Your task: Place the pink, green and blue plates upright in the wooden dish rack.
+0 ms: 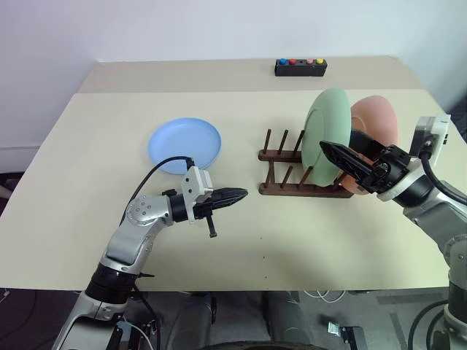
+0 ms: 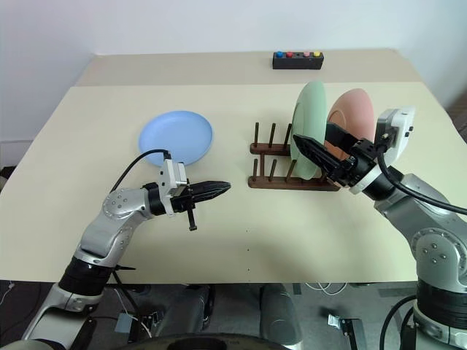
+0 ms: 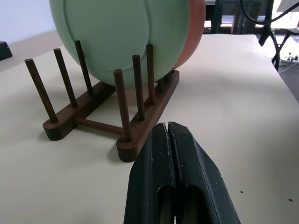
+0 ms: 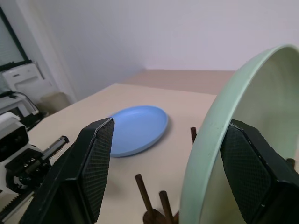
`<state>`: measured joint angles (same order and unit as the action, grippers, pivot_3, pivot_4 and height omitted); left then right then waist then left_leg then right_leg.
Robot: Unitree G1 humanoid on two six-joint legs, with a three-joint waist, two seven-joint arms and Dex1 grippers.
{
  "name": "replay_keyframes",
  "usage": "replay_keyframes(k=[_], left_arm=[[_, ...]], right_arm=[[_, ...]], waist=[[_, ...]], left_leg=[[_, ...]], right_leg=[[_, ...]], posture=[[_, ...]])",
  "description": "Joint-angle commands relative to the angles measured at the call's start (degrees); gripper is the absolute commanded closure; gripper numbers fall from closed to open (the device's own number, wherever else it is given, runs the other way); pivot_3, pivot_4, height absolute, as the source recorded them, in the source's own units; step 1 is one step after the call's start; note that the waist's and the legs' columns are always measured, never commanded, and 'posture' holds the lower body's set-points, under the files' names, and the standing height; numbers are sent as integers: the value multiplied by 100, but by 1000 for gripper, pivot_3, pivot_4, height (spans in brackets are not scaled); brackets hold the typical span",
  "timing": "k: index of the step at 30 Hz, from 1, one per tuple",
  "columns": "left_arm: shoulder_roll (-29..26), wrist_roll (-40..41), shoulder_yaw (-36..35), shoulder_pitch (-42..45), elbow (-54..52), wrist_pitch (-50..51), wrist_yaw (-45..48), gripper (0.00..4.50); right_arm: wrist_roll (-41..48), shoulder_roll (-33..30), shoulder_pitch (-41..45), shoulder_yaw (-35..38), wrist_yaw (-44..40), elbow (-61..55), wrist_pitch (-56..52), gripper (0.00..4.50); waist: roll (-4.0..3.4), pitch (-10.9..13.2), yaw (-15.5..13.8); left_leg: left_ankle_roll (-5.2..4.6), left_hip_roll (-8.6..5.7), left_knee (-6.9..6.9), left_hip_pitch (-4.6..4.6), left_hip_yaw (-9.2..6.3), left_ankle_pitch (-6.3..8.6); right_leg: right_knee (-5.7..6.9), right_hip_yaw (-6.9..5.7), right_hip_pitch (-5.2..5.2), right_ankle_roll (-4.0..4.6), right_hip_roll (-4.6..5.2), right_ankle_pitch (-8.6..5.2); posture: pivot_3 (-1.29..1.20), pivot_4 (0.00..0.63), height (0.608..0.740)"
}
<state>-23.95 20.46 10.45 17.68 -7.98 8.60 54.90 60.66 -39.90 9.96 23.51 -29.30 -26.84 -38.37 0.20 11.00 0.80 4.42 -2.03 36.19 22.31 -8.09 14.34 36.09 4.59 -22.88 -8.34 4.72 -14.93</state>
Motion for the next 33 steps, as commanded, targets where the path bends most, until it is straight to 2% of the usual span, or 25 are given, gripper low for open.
replay_keyframes(k=[1,10,15,23,26,33], left_arm=[[25,-5,8,47,-145,-58,19,4500],[47,-24,-11,16,-135,-69,3,4500],[36,-34,-106,78,-138,77,-169,4500],[-54,58,-391,64,-22,232,-371,4500],[44,99,-649,226,155,456,-743,3666],[-27,-530,-1283,977,733,745,-2246,118]], right_arm=[[-47,-144,-7,260,65,-235,75,1072],[-261,-342,-118,460,49,-375,139,1072],[-386,-557,104,469,-51,-441,216,1072],[-1076,-961,537,585,-341,-148,703,1072],[-1424,-1127,1016,283,-492,-234,974,1032],[-2107,-1420,1246,-1184,-952,-901,809,1032]], waist=[[0,0,0],[0,0,0],[0,0,3],[1,1,3],[0,1,6],[6,4,3]], left_leg=[[0,0,0,0,0,0],[0,0,0,0,0,0],[0,0,0,0,0,0],[0,0,0,1,1,0],[0,0,0,1,1,0],[0,1,-2,6,0,0]], right_leg=[[0,0,0,0,0,0],[0,0,0,0,0,0],[-1,0,0,0,0,0],[-3,0,0,0,0,0],[-3,-1,0,0,0,0],[-4,-3,-7,-1,0,0]], posture=[[0,150,740],[0,150,740],[0,150,740],[0,150,740],[0,150,740],[0,150,740]])
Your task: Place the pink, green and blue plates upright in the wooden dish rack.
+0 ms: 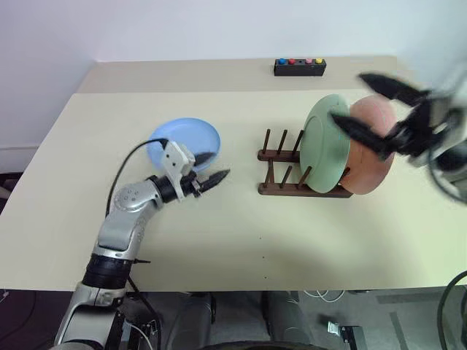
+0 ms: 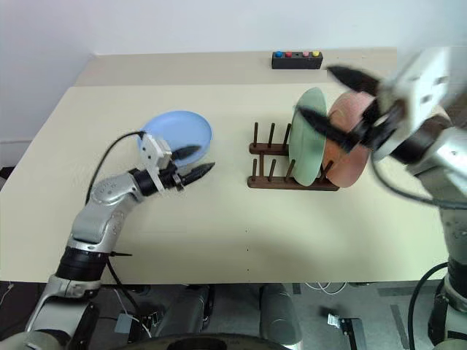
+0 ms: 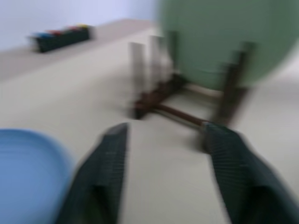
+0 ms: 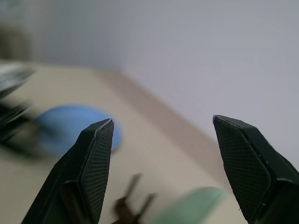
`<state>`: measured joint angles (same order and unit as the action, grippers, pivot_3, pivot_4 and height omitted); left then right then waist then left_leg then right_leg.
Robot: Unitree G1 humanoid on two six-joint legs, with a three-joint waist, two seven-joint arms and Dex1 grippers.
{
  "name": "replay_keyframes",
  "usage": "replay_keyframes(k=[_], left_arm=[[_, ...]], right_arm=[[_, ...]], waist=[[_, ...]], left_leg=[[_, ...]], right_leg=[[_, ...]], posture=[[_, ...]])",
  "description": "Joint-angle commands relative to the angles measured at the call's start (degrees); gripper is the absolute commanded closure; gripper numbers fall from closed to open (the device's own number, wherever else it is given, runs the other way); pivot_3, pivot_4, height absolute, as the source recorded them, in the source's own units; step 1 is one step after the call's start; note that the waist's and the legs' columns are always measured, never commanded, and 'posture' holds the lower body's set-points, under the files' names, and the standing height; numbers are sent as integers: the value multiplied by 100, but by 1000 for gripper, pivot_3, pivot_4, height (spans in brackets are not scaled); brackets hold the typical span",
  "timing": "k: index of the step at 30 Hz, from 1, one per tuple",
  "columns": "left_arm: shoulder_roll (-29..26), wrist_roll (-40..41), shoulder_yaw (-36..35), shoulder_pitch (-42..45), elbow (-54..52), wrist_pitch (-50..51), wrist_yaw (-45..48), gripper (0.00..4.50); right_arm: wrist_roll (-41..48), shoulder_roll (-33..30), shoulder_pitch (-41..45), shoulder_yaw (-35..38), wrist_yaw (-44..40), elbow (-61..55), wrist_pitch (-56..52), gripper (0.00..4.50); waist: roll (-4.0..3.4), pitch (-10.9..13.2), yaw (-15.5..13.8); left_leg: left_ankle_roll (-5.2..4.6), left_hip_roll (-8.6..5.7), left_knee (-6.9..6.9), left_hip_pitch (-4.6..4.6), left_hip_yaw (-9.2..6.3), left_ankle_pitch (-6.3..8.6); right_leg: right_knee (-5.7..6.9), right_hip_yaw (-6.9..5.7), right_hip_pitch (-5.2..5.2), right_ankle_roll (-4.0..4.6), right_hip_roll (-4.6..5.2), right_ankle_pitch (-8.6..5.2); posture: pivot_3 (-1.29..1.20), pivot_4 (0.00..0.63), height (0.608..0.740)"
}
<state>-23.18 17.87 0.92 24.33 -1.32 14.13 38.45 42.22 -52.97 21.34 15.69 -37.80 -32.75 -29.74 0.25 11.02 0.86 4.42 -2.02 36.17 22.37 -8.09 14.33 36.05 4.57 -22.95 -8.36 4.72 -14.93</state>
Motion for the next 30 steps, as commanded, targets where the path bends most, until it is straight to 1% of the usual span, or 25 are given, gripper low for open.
replay_keyframes(k=[1,5,8,10,13,19,22,26,30], left_arm=[[-158,-377,-358,398,95,267,-743,44],[-220,-614,-689,1017,536,1141,-1688,44],[-246,-686,-884,1479,1142,1710,-2141,44],[-313,-837,-844,1787,1612,1987,-2314,44],[-393,-981,-800,2172,2279,2222,-2470,44],[-539,-1238,-759,2853,3692,2379,-2621,44],[-564,-1323,-685,3278,4390,2743,-2613,44],[-532,-1443,-464,3678,5081,3129,-2326,44],[-486,-1452,-460,3857,5370,3052,-2186,44]], right_arm=[[-368,-121,126,-557,-118,-351,-81,1032],[-1388,-227,72,-1476,-256,-482,148,1032],[-1857,-117,41,-1843,-293,-421,329,1032],[-2041,-22,27,-1997,-317,-404,403,1032],[-2217,109,-2,-2079,-341,-390,437,1032],[-2443,315,-108,-2077,-319,-421,423,1032],[-2515,399,-192,-2033,-294,-448,446,1032],[-2610,528,-198,-2026,-290,-443,459,1032],[-2666,609,-231,-2014,-300,-426,472,1032]], waist=[[5,3,-4],[9,5,-10],[14,7,-4],[20,11,-2],[30,16,10],[43,23,9],[54,28,4],[60,30,6],[60,29,11]], left_leg=[[0,0,2,1,0,0],[1,-1,2,3,-1,0],[1,-2,3,3,-1,0],[1,-2,2,4,-2,-1],[1,-2,0,5,-2,-1],[2,-3,-1,8,-2,-1],[2,-3,-1,9,-2,-1],[2,-4,0,11,-2,-1],[2,-4,-1,10,-2,-1]], right_leg=[[1,0,-1,-1,0,0],[1,-1,-4,-1,0,1],[2,-2,-5,-2,0,1],[3,-2,-6,-2,0,1],[5,-2,-10,-2,0,1],[8,-2,-17,-2,0,1],[9,-3,-17,-2,0,1],[9,-3,-17,-3,0,2],[11,-4,-17,-3,0,2]], posture=[[0,150,740],[0,150,740],[0,150,740],[0,150,740],[0,150,740],[0,150,740],[0,150,740],[0,150,740],[0,150,740]])
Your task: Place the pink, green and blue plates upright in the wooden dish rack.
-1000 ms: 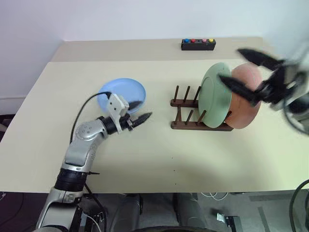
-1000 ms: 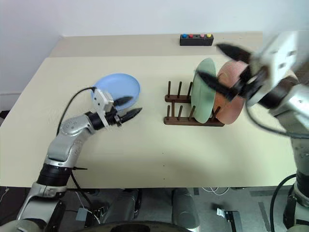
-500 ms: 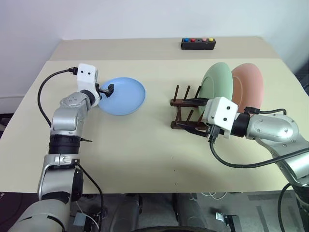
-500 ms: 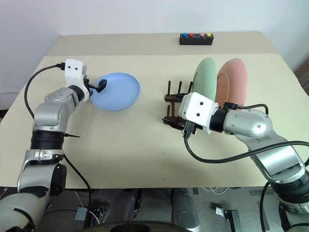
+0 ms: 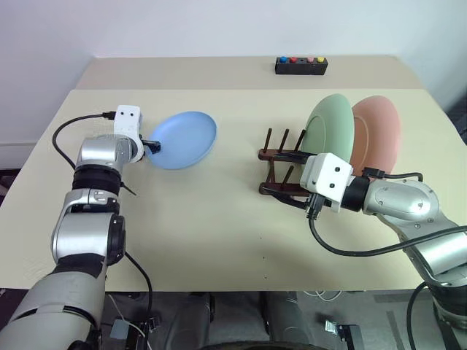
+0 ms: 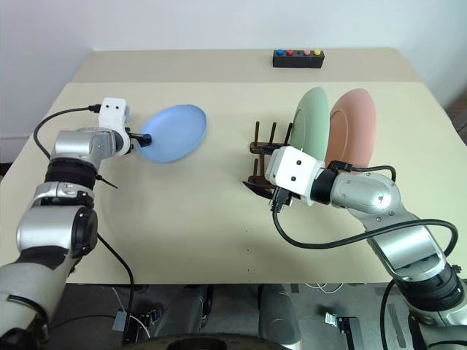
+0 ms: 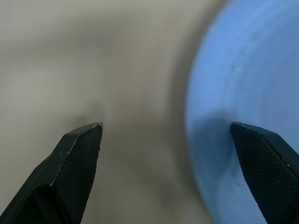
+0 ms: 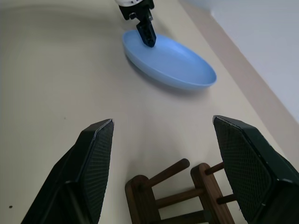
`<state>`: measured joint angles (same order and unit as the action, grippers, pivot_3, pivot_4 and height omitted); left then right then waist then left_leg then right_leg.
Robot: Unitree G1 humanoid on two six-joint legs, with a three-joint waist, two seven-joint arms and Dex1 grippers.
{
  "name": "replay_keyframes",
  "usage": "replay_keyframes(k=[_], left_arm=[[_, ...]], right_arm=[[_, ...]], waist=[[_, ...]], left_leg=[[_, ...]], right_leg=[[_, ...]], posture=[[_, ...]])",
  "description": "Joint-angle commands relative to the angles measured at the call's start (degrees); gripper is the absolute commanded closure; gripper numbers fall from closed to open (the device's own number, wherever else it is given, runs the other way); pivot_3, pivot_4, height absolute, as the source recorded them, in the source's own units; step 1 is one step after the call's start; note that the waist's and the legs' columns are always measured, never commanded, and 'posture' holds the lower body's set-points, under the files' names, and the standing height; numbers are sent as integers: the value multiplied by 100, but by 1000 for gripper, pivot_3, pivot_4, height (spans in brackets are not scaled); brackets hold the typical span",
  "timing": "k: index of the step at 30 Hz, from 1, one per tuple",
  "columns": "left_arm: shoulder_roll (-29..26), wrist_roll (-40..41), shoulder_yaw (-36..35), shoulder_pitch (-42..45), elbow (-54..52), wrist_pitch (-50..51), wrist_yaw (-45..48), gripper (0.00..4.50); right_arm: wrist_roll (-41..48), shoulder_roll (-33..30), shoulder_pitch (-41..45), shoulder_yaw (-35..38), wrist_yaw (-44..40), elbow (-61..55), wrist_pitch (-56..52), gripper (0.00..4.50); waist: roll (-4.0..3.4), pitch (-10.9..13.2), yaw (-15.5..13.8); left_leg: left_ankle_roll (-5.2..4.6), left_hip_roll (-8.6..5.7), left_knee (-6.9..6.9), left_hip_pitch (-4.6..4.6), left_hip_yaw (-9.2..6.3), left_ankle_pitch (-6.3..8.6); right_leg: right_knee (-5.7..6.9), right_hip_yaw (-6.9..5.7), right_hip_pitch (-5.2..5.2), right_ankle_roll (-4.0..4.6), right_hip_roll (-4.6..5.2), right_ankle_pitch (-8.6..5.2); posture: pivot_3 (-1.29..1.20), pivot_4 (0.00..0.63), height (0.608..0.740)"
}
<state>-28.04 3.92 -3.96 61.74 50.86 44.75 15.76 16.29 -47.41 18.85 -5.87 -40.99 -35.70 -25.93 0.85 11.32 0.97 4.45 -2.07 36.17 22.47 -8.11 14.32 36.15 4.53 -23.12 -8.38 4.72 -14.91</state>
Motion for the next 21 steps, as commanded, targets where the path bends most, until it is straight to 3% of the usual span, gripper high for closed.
replay_keyframes(k=[1,5,11,17,21], left_arm=[[5,-57,21,136,176,-29,100,44],[27,1,-75,154,145,-85,115,1230],[52,107,-216,60,-67,34,130,4301],[159,446,-734,-73,-520,0,-87,4408],[551,1073,-1306,-439,-2234,-291,-157,4408]], right_arm=[[-94,65,11,141,13,-125,102,1032],[-141,111,21,128,-3,-100,124,1032],[-240,178,58,143,-36,-32,179,1032],[-305,269,257,296,120,169,31,1032],[-827,213,672,234,221,416,550,1032]], waist=[[0,0,-1],[0,0,-1],[0,-2,4],[2,-3,-2],[4,-2,-11]], left_leg=[[0,0,0,0,0,0],[1,0,0,0,-1,0],[1,0,0,0,-1,-1],[4,0,6,-3,-1,-2],[5,0,6,3,-3,-3]], right_leg=[[0,0,0,0,0,0],[1,0,0,0,0,0],[5,0,-3,0,0,0],[10,1,-1,0,1,1],[10,0,-5,1,4,1]], posture=[[0,150,740],[0,150,740],[0,150,740],[0,150,740],[0,150,740]])
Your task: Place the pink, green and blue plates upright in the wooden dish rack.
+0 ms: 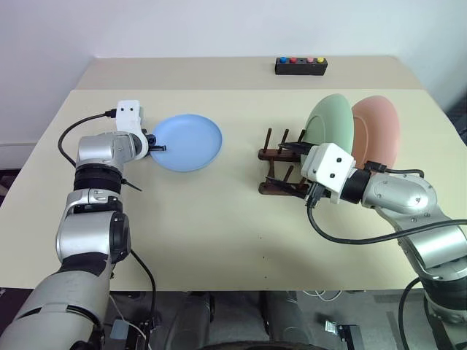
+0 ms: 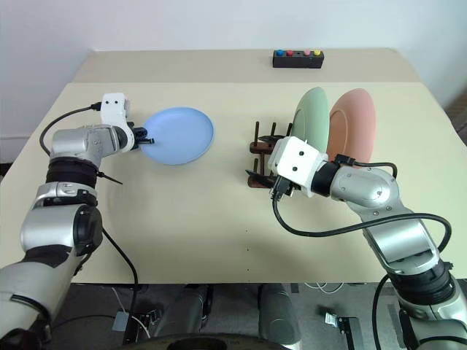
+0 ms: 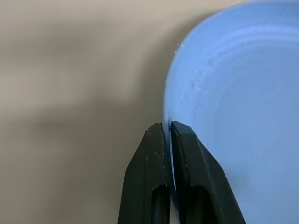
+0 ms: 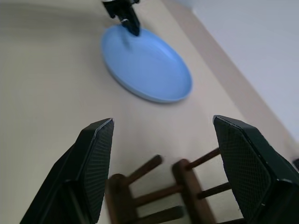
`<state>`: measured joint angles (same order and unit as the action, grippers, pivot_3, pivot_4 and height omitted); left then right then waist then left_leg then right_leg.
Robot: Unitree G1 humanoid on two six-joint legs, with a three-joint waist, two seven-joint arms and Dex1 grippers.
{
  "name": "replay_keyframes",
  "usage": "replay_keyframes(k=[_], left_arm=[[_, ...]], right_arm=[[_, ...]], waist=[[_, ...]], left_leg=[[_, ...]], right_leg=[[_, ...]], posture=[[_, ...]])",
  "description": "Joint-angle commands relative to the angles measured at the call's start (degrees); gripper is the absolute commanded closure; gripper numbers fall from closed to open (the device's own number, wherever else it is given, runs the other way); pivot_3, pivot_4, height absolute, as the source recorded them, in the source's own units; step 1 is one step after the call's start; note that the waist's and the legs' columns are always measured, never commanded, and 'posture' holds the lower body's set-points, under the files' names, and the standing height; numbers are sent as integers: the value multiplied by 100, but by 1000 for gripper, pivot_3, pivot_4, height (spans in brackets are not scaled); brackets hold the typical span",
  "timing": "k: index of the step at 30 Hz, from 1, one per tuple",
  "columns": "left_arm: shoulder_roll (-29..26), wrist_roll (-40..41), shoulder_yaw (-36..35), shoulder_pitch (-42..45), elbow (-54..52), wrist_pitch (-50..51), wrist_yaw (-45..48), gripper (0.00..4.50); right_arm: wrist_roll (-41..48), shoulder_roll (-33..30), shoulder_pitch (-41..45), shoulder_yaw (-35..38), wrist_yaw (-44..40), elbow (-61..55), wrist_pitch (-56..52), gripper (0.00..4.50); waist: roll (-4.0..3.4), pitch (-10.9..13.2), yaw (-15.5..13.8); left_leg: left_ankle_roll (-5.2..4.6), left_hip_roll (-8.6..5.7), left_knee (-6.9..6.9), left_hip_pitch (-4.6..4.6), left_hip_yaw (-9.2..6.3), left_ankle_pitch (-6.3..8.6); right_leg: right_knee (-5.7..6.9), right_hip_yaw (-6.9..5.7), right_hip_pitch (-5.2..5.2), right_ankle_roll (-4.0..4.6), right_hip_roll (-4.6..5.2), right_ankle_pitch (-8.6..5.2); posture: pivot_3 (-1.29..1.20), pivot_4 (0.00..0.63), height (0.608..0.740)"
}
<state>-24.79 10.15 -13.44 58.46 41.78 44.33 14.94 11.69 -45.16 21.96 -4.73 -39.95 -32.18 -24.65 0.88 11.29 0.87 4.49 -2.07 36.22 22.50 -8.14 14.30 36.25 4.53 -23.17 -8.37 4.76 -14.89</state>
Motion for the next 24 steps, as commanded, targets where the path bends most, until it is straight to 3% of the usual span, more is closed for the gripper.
replay_keyframes(k=[1,11,24], left_arm=[[326,525,-390,-209,-1776,-300,-115,4408],[1008,710,156,-177,-4450,474,-751,4408],[1456,1030,517,-111,-5670,1405,-894,4408]], right_arm=[[-511,-38,442,84,124,126,546,1032],[-1410,142,913,-339,95,559,1405,1032],[-2052,439,1118,-792,-67,1015,1878,1032]], waist=[[1,1,-13],[4,1,16],[4,1,14]], left_leg=[[1,-1,0,4,1,0],[4,-1,-2,6,3,-2],[4,-1,-3,5,3,-2]], right_leg=[[-1,1,-5,0,3,1],[0,1,-10,1,2,1],[-1,1,-9,2,1,1]], posture=[[0,150,740],[0,150,740],[0,150,740]])
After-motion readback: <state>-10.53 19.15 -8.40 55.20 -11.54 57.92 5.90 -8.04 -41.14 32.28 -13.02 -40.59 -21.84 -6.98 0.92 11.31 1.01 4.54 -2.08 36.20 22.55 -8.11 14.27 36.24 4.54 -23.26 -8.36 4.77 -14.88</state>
